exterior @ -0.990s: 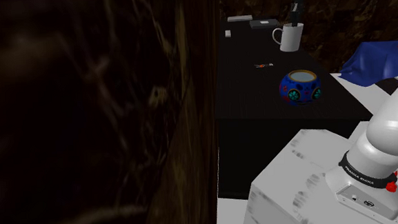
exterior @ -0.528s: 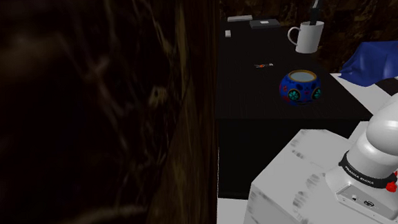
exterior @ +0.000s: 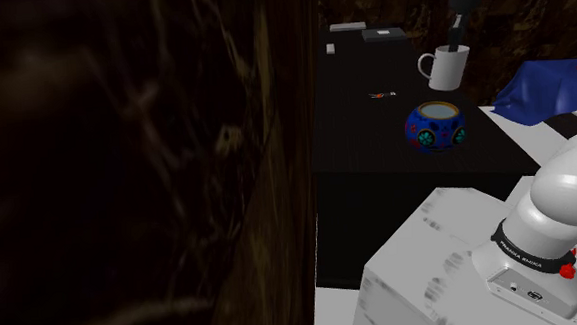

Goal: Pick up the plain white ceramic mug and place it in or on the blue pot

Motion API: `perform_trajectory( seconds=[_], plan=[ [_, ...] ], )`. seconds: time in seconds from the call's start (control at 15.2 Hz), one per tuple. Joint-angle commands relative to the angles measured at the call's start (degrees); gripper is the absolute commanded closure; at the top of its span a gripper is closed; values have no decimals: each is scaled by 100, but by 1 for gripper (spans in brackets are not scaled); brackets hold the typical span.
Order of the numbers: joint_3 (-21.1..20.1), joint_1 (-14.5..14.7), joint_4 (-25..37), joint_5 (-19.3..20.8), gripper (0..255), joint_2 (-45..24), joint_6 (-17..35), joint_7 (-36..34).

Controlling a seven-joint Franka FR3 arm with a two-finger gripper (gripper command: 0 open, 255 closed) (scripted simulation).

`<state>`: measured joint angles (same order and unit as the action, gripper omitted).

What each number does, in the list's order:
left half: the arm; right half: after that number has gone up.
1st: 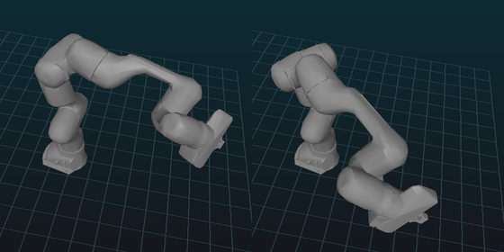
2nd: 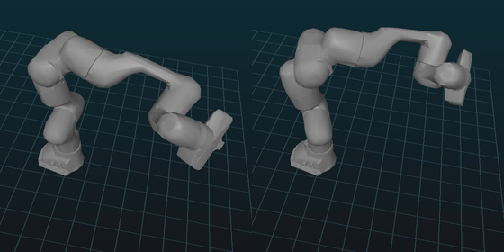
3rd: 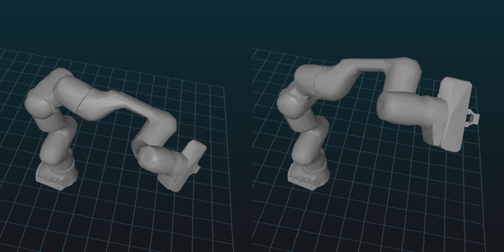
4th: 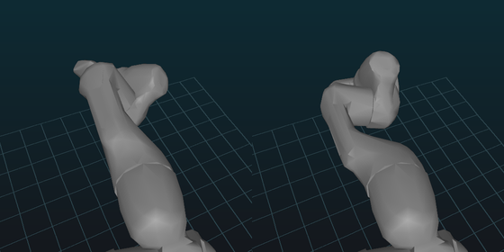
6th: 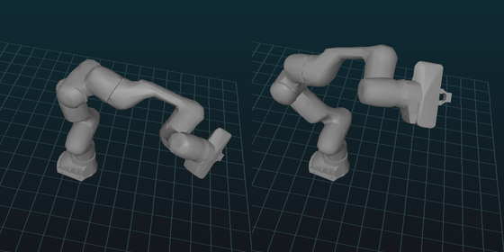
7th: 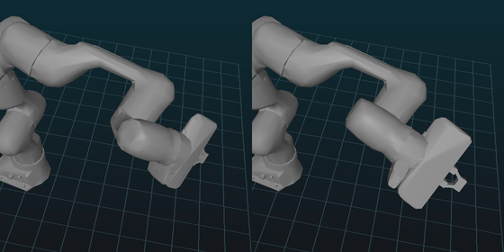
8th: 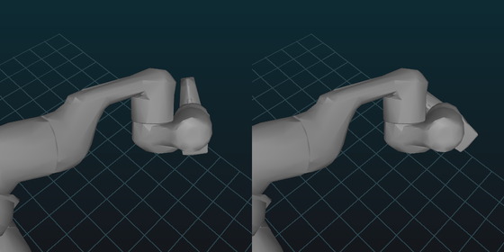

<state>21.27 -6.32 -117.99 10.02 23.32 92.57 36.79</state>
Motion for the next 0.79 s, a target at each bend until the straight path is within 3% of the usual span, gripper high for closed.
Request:
perform_trajectory(
  seconds=[0.0, 0.73],
  plan=[
    [13, -8, -166, 14, 255, 19, 151, -10],
    [104, -44, -1006, 78, 255, 17, 993, -54]
  ],
)
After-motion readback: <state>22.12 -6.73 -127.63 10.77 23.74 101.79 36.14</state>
